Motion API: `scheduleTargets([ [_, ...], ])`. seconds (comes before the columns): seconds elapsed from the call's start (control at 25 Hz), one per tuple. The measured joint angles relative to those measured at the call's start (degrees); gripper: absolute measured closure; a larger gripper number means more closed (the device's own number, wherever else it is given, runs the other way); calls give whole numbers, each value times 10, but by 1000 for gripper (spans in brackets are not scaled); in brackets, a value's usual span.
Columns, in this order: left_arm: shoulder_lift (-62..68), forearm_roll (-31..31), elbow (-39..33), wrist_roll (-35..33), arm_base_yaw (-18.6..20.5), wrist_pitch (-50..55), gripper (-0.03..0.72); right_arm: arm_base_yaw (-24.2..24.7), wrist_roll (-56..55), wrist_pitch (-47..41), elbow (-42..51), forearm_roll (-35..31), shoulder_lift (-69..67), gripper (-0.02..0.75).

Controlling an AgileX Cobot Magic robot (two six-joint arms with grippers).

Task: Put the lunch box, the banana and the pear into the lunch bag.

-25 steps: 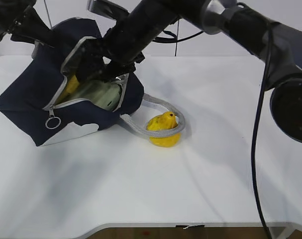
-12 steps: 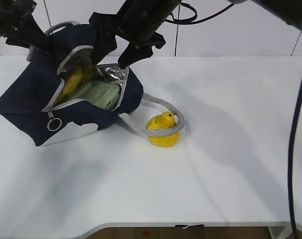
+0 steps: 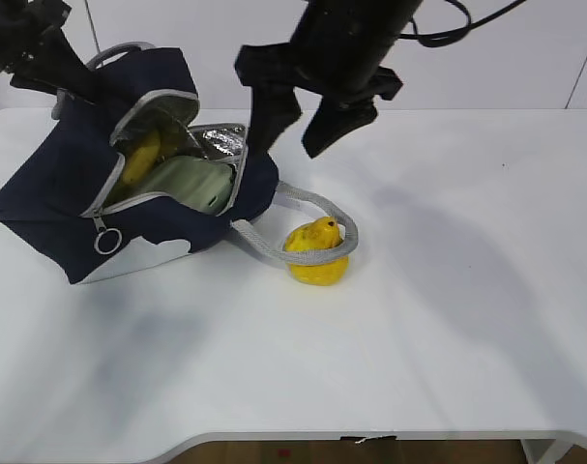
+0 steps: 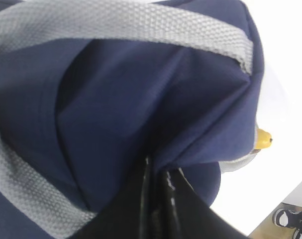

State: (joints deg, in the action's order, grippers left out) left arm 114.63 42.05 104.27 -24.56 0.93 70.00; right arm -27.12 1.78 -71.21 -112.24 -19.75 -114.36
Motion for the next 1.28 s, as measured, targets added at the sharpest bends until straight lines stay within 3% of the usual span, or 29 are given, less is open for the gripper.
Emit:
scheduleTargets([
  [0.2,0,-3,0,0,0,0,683,0,1,0,53,105,22,214],
  [0.36,0,-4,0,0,0,0,683,0,1,0,55,145,22,214],
  [0.92,0,-6,0,0,0,0,683,0,3,1,55,95,-44,252],
  [1.28,0,-6,0,0,0,0,683,0,3,2,55,115,-67,261],
])
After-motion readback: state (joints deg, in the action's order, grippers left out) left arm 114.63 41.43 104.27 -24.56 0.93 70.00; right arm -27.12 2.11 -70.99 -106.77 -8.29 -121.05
